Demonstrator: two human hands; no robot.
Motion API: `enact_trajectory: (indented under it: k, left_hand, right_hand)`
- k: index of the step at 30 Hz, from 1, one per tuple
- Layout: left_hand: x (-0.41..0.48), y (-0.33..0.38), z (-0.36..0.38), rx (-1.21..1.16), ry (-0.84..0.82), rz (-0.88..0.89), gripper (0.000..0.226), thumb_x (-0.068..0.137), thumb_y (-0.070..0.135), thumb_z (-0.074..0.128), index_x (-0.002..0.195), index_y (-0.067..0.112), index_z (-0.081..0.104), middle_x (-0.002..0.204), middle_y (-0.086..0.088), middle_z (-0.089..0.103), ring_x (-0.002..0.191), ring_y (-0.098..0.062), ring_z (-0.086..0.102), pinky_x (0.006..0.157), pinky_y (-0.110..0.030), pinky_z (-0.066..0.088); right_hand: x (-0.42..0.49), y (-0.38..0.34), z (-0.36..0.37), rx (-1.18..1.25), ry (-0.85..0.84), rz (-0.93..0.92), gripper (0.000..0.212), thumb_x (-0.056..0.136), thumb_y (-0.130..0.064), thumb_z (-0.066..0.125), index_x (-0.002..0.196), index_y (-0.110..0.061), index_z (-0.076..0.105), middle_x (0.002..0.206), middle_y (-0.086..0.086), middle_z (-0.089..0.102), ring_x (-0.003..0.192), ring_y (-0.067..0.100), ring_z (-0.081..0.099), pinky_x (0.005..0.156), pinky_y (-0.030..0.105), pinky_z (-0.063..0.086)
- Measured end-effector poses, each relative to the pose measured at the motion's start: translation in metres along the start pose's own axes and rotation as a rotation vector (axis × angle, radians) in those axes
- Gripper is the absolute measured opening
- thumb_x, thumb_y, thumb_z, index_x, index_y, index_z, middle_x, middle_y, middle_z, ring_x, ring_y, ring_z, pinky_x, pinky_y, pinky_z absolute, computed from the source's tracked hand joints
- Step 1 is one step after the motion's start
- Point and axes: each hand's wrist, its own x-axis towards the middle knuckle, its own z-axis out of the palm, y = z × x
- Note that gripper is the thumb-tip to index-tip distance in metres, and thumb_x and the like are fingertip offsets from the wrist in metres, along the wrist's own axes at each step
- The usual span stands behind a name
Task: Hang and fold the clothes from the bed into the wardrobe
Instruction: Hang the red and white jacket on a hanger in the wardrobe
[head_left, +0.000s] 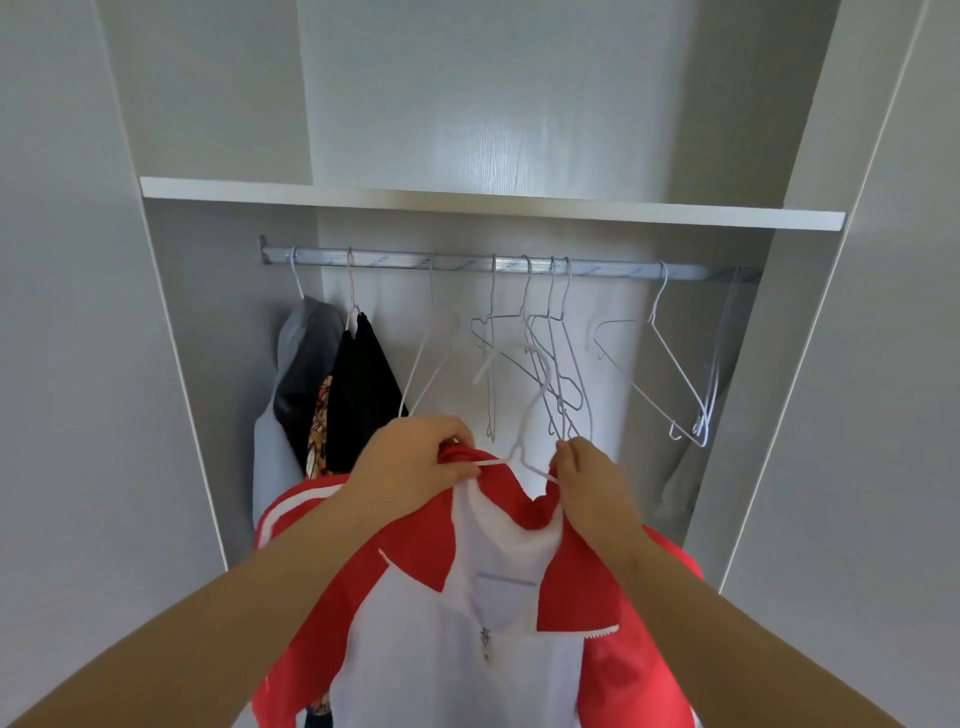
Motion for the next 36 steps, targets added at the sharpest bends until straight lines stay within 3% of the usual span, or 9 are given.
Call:
enact_trajectory:
  k: [4, 7, 10, 13, 16, 19, 23, 29, 36]
  left_hand:
    - [-0.003, -0.017, -0.011, 0.008, 0.066, -0.172, 0.008, 0.077, 0.017, 0.07, 0.079, 0.02, 0.063, 0.077, 0.007, 0.058, 0.079, -0.014, 0.058, 0.074, -0.028, 0.047]
    - [-0.006, -0.003, 0.002, -0.201, 0.167, -0.333, 0.018, 0.079, 0.01, 0.067, 0.073, 0.021, 0.055, 0.073, 0.004, 0.057, 0.067, -0.008, 0.052, 0.059, -0.01, 0.041]
    - [-0.012, 0.009, 0.018, -0.446, -0.018, -0.396, 0.026, 0.079, 0.005, 0.066, 0.068, 0.024, 0.053, 0.065, 0.005, 0.052, 0.056, -0.006, 0.047, 0.046, -0.008, 0.037]
    - [-0.015, 0.005, 0.013, -0.041, -0.099, -0.131, 0.01, 0.083, 0.033, 0.063, 0.08, 0.028, 0.056, 0.079, 0.013, 0.053, 0.072, -0.004, 0.048, 0.066, -0.016, 0.039]
    - [-0.007, -0.001, 0.011, 0.213, -0.084, 0.038, 0.038, 0.088, 0.049, 0.051, 0.118, 0.024, 0.053, 0.113, 0.007, 0.052, 0.105, -0.013, 0.05, 0.089, -0.027, 0.039]
    - [-0.004, 0.001, 0.022, 0.225, -0.241, -0.022, 0.035, 0.095, 0.048, 0.038, 0.106, 0.02, 0.055, 0.097, 0.002, 0.062, 0.092, -0.017, 0.059, 0.079, -0.033, 0.049]
    - [0.001, -0.005, 0.025, 0.165, 0.025, -0.042, 0.033, 0.093, 0.047, 0.042, 0.094, 0.019, 0.059, 0.082, 0.004, 0.064, 0.079, -0.014, 0.061, 0.067, -0.029, 0.047]
    - [0.002, -0.009, 0.021, 0.048, 0.256, -0.055, 0.021, 0.088, 0.043, 0.056, 0.09, 0.023, 0.062, 0.073, 0.012, 0.059, 0.067, -0.006, 0.053, 0.056, -0.017, 0.036]
    - [-0.002, -0.033, 0.023, -0.213, -0.195, -0.198, 0.005, 0.087, 0.038, 0.061, 0.086, 0.034, 0.058, 0.083, 0.013, 0.06, 0.076, -0.003, 0.056, 0.071, -0.018, 0.045]
  right_hand:
    - [0.002, 0.013, -0.005, -0.008, 0.047, 0.08, 0.029, 0.099, -0.029, 0.032, 0.083, -0.013, 0.051, 0.078, 0.002, 0.056, 0.079, 0.024, 0.053, 0.07, 0.032, 0.038]
    - [-0.001, 0.011, 0.0, -0.057, 0.043, 0.083, 0.026, 0.1, -0.031, 0.032, 0.088, -0.016, 0.05, 0.078, -0.002, 0.054, 0.074, 0.018, 0.052, 0.069, 0.029, 0.037]
    - [0.0, 0.007, -0.001, -0.016, 0.066, 0.111, 0.023, 0.1, -0.031, 0.034, 0.101, -0.019, 0.053, 0.085, -0.005, 0.055, 0.077, 0.014, 0.051, 0.071, 0.026, 0.034]
    - [0.0, 0.01, -0.006, 0.021, 0.09, 0.134, 0.02, 0.099, -0.03, 0.035, 0.103, -0.02, 0.052, 0.082, -0.009, 0.05, 0.075, 0.012, 0.047, 0.069, 0.025, 0.032]
    - [-0.002, 0.008, -0.006, 0.06, 0.102, 0.135, 0.017, 0.098, -0.029, 0.038, 0.1, -0.021, 0.052, 0.077, -0.012, 0.045, 0.075, 0.012, 0.045, 0.068, 0.026, 0.032]
    - [-0.004, 0.004, -0.006, 0.134, 0.117, 0.054, 0.018, 0.098, -0.028, 0.039, 0.1, -0.02, 0.055, 0.076, -0.014, 0.049, 0.073, 0.011, 0.05, 0.065, 0.025, 0.034]
    - [-0.006, 0.006, -0.017, -0.013, 0.121, -0.178, 0.023, 0.099, -0.031, 0.038, 0.078, -0.024, 0.044, 0.065, -0.012, 0.049, 0.062, 0.009, 0.047, 0.053, 0.021, 0.03]
    - [-0.003, 0.02, -0.032, -0.199, 0.135, -0.093, 0.047, 0.099, -0.04, 0.032, 0.055, -0.024, 0.034, 0.058, -0.008, 0.044, 0.067, 0.018, 0.046, 0.058, 0.028, 0.029]
    - [-0.001, 0.033, -0.02, -0.163, -0.148, 0.175, 0.05, 0.092, -0.04, 0.041, 0.05, -0.012, 0.043, 0.053, 0.001, 0.048, 0.059, 0.02, 0.051, 0.059, 0.026, 0.037]
